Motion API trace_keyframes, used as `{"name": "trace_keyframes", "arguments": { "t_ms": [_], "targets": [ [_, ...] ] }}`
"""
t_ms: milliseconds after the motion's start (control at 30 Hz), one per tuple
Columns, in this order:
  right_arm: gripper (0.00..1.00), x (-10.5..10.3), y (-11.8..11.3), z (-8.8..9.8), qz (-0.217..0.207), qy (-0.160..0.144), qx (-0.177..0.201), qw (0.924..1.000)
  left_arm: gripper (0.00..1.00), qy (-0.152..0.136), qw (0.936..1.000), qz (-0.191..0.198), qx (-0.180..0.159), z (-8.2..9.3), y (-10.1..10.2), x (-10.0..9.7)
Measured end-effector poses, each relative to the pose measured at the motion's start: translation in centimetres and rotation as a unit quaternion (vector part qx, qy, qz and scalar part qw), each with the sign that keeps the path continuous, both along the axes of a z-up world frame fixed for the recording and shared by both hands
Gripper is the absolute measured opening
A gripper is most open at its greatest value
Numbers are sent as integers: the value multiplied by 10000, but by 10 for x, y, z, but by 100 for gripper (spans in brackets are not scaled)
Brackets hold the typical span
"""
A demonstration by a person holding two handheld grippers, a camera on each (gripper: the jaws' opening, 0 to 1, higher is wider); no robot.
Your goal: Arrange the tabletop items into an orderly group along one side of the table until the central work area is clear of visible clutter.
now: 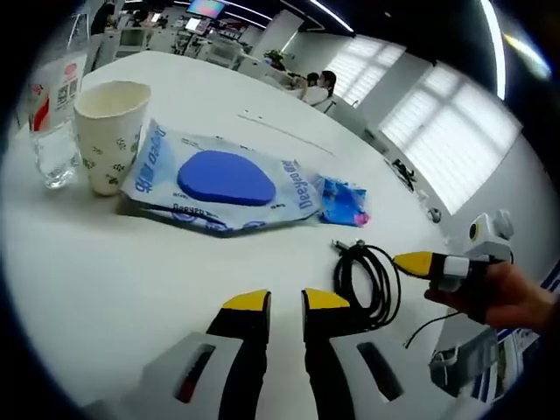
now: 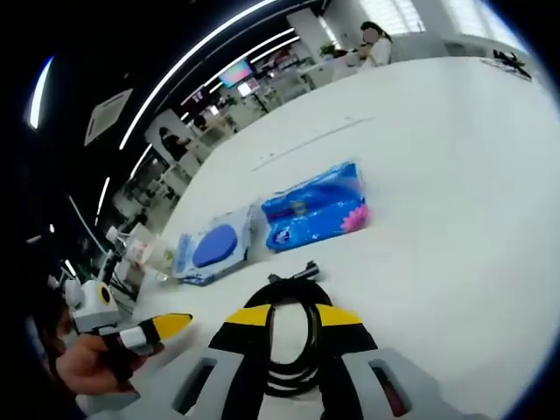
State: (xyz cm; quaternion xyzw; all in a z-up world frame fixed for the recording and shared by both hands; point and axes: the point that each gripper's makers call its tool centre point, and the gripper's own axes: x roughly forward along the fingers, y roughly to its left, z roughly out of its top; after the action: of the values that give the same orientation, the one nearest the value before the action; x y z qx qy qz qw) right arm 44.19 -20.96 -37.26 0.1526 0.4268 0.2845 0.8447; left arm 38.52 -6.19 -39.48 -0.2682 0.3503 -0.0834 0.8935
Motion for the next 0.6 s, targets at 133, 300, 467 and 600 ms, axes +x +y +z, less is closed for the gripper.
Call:
{"name": "trace_keyframes", "arguments": {
  "t_ms": [133, 300, 467, 600],
  "targets": [
    [15, -5, -15, -2, -135, 9, 13, 9999, 12, 6, 9998, -55, -180, 1, -20, 5],
    [15, -5, -29, -8, -206, 44, 2, 9998, 12, 13, 9993, -209, -307, 3, -46, 6],
    [15, -9, -32, -14, -246, 140, 2, 9996, 13, 36, 9987, -352, -380, 4, -66, 8],
    [15, -9, -31, -18, -222, 198, 3, 9996, 13, 77, 9985, -442, -321, 0, -73, 11]
  ]
}}
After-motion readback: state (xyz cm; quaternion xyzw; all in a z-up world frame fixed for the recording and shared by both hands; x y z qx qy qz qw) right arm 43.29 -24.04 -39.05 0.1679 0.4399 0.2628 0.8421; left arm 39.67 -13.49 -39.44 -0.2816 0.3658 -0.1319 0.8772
